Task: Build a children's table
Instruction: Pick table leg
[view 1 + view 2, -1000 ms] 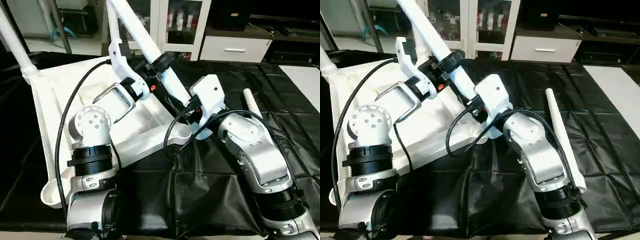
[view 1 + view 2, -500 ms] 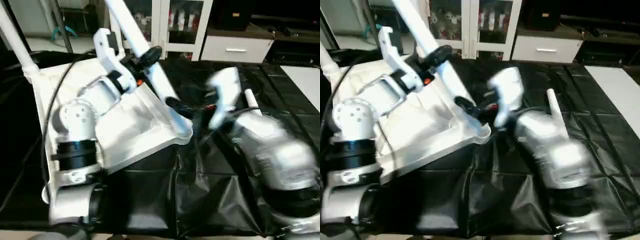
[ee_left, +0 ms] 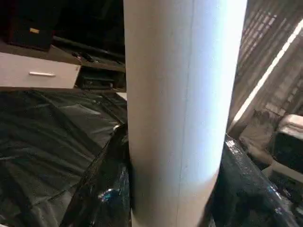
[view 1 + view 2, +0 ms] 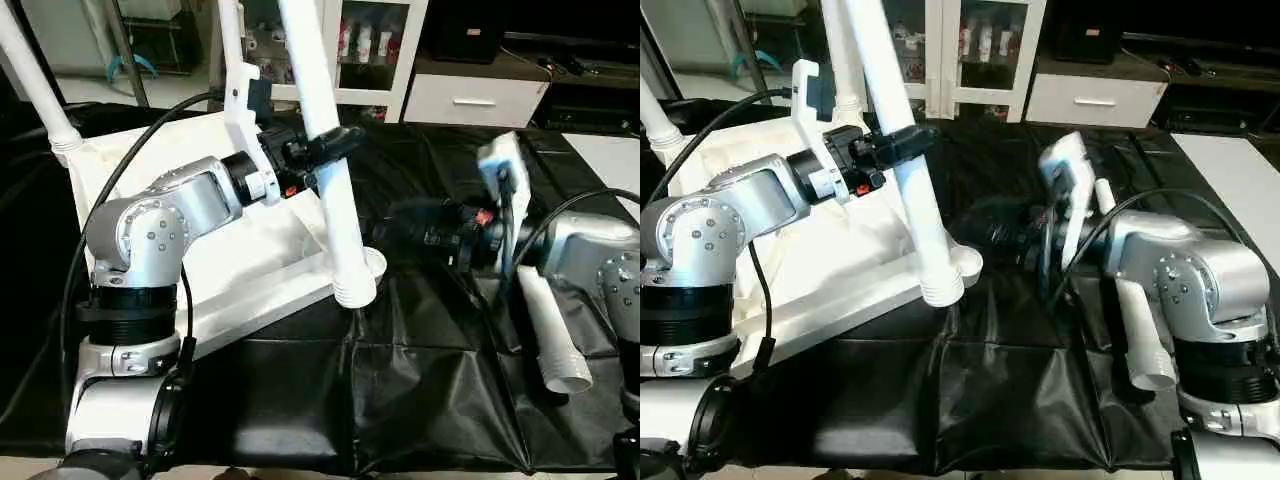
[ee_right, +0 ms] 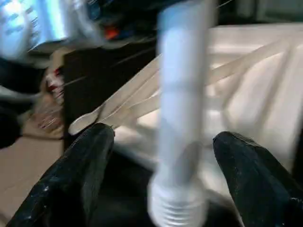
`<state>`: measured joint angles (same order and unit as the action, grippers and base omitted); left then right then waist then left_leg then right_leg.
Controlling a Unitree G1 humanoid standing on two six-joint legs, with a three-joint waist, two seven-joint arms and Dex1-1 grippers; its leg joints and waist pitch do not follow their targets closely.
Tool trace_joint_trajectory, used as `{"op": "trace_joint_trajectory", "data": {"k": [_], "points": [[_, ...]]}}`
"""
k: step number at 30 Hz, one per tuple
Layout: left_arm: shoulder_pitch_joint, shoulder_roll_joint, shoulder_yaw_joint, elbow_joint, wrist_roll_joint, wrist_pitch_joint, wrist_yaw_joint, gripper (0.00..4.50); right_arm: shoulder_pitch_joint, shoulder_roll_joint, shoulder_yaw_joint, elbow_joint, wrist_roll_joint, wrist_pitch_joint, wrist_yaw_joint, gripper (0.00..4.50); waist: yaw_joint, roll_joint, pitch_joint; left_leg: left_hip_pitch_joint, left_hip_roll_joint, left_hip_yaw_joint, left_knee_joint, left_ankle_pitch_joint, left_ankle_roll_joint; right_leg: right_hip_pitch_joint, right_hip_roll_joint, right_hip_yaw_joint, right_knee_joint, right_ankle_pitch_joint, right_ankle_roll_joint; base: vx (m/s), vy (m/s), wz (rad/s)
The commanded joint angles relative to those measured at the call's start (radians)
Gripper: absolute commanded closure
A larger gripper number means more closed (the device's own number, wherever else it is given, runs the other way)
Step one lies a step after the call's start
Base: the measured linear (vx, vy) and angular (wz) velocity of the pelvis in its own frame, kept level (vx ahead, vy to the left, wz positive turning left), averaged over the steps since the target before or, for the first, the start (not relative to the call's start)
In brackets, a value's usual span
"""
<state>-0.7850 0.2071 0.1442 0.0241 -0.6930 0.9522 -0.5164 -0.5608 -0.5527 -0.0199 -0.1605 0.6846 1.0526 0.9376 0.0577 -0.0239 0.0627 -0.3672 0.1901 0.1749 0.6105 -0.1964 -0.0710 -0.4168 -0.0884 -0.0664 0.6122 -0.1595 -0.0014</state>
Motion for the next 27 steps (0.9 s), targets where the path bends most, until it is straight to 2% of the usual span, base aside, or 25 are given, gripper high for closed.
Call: {"op": "trace_joint_trajectory", "data": {"k": [1,3,4,5,7,10,13,17,21,23,26,27], "points": [[-0.025,0.005,-0.025,-0.022,0.003,-0.009,-0.013,2.71,-0.010,0.003,0.048,-0.001,-0.023,0.018,-0.031,0.72,0.004,-0.011,-0.078,0.005,0.026,-0.002,-0.062,-0.095,0.029,0.065,-0.042,0.039,-0.067,-0.223,-0.209,0.000,0.000,0.00],[-0.028,0.003,-0.030,-0.023,0.007,-0.011,-0.009,2.71,-0.015,0.013,0.067,0.014,-0.050,0.017,-0.058,0.72,0.004,-0.009,-0.077,0.004,0.025,-0.002,-0.062,-0.095,0.015,0.063,-0.042,0.040,-0.067,-0.237,-0.205,0.000,0.000,0.00],[-0.034,0.004,-0.039,-0.023,0.020,-0.016,0.002,2.71,-0.030,0.041,0.087,0.048,-0.087,0.022,-0.111,0.72,0.003,-0.008,-0.077,0.005,0.025,-0.002,-0.063,-0.098,0.007,0.061,-0.042,0.039,-0.068,-0.245,-0.201,0.000,0.000,0.00],[-0.036,0.005,-0.045,-0.025,0.026,-0.019,0.003,2.71,-0.036,0.055,0.093,0.062,-0.099,0.023,-0.131,0.72,0.001,-0.010,-0.077,0.004,0.024,-0.003,-0.063,-0.100,0.000,0.062,-0.041,0.039,-0.069,-0.253,-0.196,0.000,0.000,0.00],[-0.041,0.004,-0.049,-0.028,0.032,-0.022,0.012,2.71,-0.042,0.072,0.111,0.078,-0.119,0.013,-0.157,0.72,0.002,-0.008,-0.076,0.006,0.024,-0.003,-0.063,-0.111,-0.009,0.061,-0.042,0.039,-0.070,-0.267,-0.189,0.000,0.000,0.00],[-0.047,-0.002,-0.048,-0.041,0.027,-0.019,0.017,2.71,-0.037,0.093,0.136,0.078,-0.139,-0.001,-0.184,0.72,0.003,-0.010,-0.078,0.004,0.025,-0.003,-0.064,-0.095,-0.010,0.062,-0.042,0.041,-0.065,-0.230,-0.187,0.000,0.000,0.00],[-0.048,-0.002,-0.051,-0.048,0.017,-0.018,0.006,2.71,-0.035,0.099,0.145,0.075,-0.139,-0.001,-0.187,0.72,0.005,-0.009,-0.079,0.003,0.025,-0.002,-0.063,-0.078,-0.003,0.064,-0.041,0.040,-0.060,-0.190,-0.199,0.000,0.000,0.00],[-0.044,0.007,-0.070,-0.068,-0.006,-0.025,-0.052,2.71,-0.039,0.107,0.152,0.080,-0.139,-0.008,-0.179,0.72,0.005,-0.011,-0.076,0.003,0.024,-0.001,-0.064,-0.096,-0.004,0.064,-0.042,0.041,-0.064,-0.215,-0.195,0.000,0.000,0.00],[-0.033,0.045,-0.094,-0.102,-0.038,-0.017,-0.144,2.71,-0.027,0.079,0.141,0.047,-0.114,-0.063,-0.099,0.72,0.007,-0.009,-0.077,0.005,0.026,-0.002,-0.065,-0.112,-0.007,0.063,-0.044,0.041,-0.064,-0.237,-0.187,0.000,0.000,0.00],[-0.032,0.059,-0.107,-0.104,-0.039,-0.031,-0.190,2.71,-0.019,0.060,0.138,0.027,-0.092,-0.071,-0.053,0.72,0.006,-0.005,-0.075,0.004,0.026,-0.002,-0.065,-0.113,-0.004,0.063,-0.041,0.041,-0.064,-0.228,-0.188,0.000,0.000,0.00],[-0.035,0.076,-0.122,-0.107,-0.035,-0.043,-0.231,2.71,-0.014,0.035,0.146,0.007,-0.078,-0.072,-0.008,0.72,0.005,-0.006,-0.075,0.006,0.026,-0.002,-0.065,-0.118,0.001,0.063,-0.041,0.041,-0.064,-0.227,-0.191,0.000,0.000,0.00],[-0.039,0.080,-0.126,-0.109,-0.036,-0.046,-0.246,2.71,-0.012,0.027,0.152,0.001,-0.075,-0.071,0.006,0.72,0.004,-0.003,-0.075,0.006,0.026,-0.002,-0.065,-0.119,0.000,0.063,-0.041,0.042,-0.065,-0.228,-0.193,0.000,0.000,0.00]]}}
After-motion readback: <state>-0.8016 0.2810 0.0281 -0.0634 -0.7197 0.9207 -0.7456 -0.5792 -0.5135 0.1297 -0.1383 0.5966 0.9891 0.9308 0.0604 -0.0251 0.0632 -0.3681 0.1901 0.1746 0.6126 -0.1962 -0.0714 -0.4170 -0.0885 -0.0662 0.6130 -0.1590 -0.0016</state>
